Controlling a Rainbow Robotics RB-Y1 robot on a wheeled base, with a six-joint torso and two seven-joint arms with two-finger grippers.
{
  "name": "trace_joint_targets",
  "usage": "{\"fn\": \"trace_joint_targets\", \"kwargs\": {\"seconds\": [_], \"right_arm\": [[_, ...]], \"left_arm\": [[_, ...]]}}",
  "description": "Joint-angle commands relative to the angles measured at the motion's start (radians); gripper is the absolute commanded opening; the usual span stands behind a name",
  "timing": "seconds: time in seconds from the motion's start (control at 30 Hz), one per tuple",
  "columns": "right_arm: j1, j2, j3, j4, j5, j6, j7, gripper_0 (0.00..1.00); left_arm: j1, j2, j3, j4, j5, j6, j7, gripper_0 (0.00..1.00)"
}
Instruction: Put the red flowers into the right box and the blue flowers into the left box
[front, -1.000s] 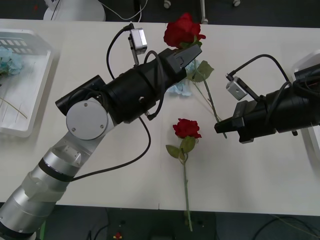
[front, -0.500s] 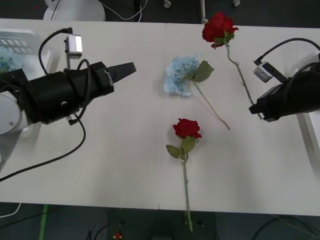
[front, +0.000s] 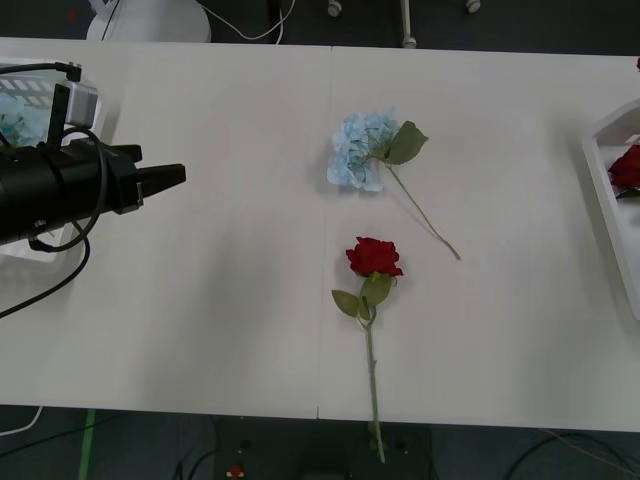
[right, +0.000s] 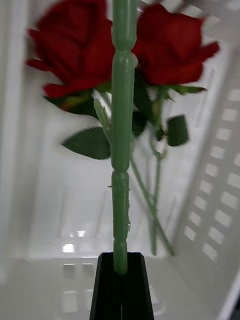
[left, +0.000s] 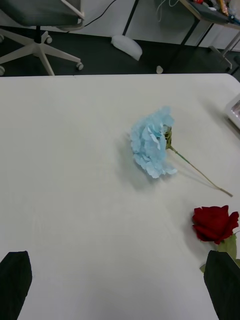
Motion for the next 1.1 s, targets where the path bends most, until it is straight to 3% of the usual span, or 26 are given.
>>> {"fn": "trace_joint_targets", "kwargs": {"seconds": [0.03, 0.4, 0.63, 0.67, 0.73, 0.8, 0.97, 1.1], "right_arm": [[-0.030, -0.046, -0.027, 0.097, 0.135, -0.027, -0.017, 0.00], [-0.018, 0.133, -0.027, 0.323, 0.469, -0.133, -0.024, 0.00], [-0.018, 0.182, -0.027, 0.332, 0.541, -0.134, -0.019, 0.00], [-0.018, 0.182, -0.027, 0.332, 0.540, -0.134, -0.017, 0.07], [-0.018, 0.184, -0.027, 0.332, 0.540, -0.134, -0.014, 0.40], [-0.019, 0.182, -0.027, 0.330, 0.538, -0.136, -0.010, 0.59], [-0.024, 0.158, -0.041, 0.289, 0.486, -0.127, 0.009, 0.83], [-0.035, 0.113, -0.042, 0.206, 0.379, -0.070, 0.030, 0.91]], "left_arm": [[0.024, 0.035, 0.025, 0.007, -0.043, 0.007, -0.111, 1.00], [0.024, 0.035, 0.017, 0.007, -0.183, 0.002, -0.152, 1.00], [0.024, 0.033, 0.017, 0.007, -0.193, 0.002, -0.151, 1.00], [0.024, 0.035, 0.017, 0.007, -0.193, 0.002, -0.151, 1.00], [0.024, 0.033, 0.013, 0.007, -0.192, 0.002, -0.149, 1.00], [0.024, 0.033, 0.013, 0.007, -0.183, 0.002, -0.149, 1.00], [0.024, 0.036, -0.009, 0.007, -0.123, 0.002, -0.152, 1.00], [0.024, 0.061, -0.053, 0.005, -0.049, -0.005, -0.155, 1.00]]}}
